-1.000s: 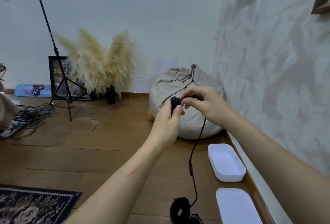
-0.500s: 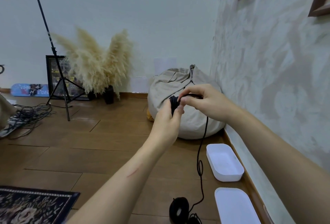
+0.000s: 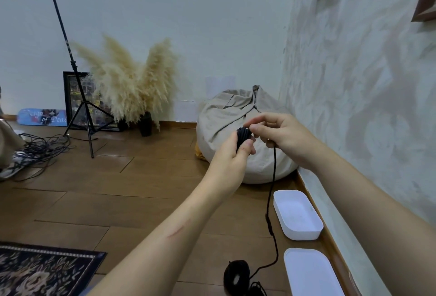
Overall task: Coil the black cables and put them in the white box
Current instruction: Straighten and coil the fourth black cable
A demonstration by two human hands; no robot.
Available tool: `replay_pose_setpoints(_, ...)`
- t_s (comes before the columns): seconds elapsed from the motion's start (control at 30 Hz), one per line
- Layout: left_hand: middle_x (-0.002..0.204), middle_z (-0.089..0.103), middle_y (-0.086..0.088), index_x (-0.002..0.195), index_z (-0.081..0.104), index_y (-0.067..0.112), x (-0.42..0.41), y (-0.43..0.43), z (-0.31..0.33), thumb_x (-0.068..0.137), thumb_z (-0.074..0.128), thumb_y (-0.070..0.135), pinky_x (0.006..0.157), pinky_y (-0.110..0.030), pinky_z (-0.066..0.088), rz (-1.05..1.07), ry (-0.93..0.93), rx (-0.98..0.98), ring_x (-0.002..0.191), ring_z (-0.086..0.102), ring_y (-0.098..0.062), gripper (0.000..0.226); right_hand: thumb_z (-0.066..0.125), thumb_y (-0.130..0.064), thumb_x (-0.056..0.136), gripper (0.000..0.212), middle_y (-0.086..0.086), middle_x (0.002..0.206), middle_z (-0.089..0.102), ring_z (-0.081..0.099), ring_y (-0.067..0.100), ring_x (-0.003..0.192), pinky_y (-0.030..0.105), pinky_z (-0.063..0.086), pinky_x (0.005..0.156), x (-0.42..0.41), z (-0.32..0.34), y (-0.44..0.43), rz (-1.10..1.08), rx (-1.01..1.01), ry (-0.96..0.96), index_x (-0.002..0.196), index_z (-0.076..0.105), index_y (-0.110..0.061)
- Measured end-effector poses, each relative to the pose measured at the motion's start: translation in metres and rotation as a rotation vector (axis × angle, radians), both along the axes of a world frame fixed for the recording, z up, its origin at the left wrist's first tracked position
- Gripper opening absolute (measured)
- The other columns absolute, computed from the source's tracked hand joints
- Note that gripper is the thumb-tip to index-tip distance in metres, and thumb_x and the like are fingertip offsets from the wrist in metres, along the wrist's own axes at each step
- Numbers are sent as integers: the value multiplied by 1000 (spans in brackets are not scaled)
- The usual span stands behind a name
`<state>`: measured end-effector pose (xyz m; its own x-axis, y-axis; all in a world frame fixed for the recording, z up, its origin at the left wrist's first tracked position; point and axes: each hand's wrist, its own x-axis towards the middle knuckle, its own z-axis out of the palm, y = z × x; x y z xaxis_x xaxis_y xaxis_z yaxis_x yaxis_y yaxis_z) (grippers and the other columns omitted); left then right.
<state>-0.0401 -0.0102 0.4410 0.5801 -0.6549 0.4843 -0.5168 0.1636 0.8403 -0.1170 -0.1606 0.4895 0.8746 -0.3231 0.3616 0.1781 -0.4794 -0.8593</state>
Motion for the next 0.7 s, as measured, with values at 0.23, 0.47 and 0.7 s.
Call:
replay_pose_setpoints(0.23, 104, 62, 12, 112, 62, 14, -4, 5, 5, 101, 49, 25, 103, -32, 46, -125, 46, 30, 106, 58, -6, 20, 67, -24, 95, 14, 9, 87, 62, 49, 17, 78, 26, 41, 65, 0, -7, -8, 3, 117, -33, 101, 76, -15)
replay_pose_setpoints(0.47, 91, 59, 2, 113, 59, -4, -7, 8, 11, 106, 44, 3, 82, -9, 44, -130, 18, -19, 83, 58, 6, 18, 59, -22, 99, 17, 7, 85, 57, 46, 17, 77, 25, 37, 63, 5, -16, -1, 55, 273, -70, 90, 74, -21)
replay_pose_setpoints(0.7, 89, 63, 6, 111, 62, 4, -7, 10, 14, 107, 45, 8, 86, -15, 45, -113, 61, -21, 89, 60, 0, 18, 56, -18, 102, 13, 4, 78, 57, 46, 12, 67, 24, 37, 60, 8, -24, -4, 56, 253, -69, 101, 67, -12)
